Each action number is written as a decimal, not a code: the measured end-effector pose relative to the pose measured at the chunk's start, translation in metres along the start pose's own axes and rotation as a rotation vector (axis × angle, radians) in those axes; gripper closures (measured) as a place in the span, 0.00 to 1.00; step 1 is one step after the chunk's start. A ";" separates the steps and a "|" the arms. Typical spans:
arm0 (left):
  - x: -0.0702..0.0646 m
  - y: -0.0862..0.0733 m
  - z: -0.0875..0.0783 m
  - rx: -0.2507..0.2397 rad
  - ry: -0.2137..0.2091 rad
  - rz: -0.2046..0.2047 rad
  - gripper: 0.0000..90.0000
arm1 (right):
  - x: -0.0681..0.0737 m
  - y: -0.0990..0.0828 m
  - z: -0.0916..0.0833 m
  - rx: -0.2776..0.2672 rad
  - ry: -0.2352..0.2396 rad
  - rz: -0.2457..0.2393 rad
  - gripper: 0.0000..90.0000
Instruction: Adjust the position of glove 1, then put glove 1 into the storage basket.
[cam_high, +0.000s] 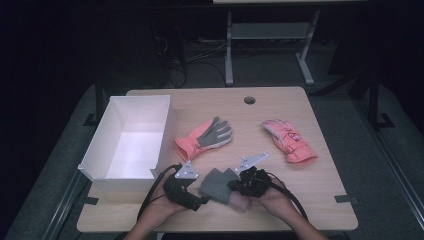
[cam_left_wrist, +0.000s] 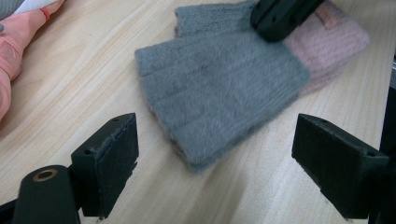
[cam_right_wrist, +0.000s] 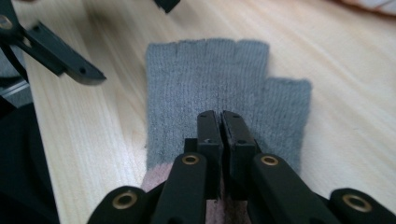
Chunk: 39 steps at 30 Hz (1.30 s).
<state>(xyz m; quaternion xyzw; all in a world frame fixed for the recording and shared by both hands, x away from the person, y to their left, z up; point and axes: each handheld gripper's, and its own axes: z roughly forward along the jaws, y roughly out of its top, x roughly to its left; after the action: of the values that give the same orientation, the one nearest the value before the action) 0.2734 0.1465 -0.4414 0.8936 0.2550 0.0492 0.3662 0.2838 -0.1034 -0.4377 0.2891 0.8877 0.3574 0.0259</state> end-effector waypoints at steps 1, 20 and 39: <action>0.000 0.000 0.000 0.002 0.001 0.000 0.16 | 0.000 -0.001 0.002 0.004 0.000 -0.006 0.95; -0.011 0.010 0.010 0.060 -0.070 -0.028 1.00 | -0.050 -0.032 -0.040 -0.023 -0.106 -0.001 1.00; 0.007 0.032 0.036 0.106 -0.030 -0.032 0.99 | -0.032 -0.050 -0.030 0.062 -0.012 -0.047 1.00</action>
<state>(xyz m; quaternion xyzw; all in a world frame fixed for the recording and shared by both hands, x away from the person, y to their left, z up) 0.3032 0.1078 -0.4466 0.9080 0.2661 0.0162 0.3231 0.2783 -0.1680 -0.4534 0.2708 0.9048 0.3273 0.0305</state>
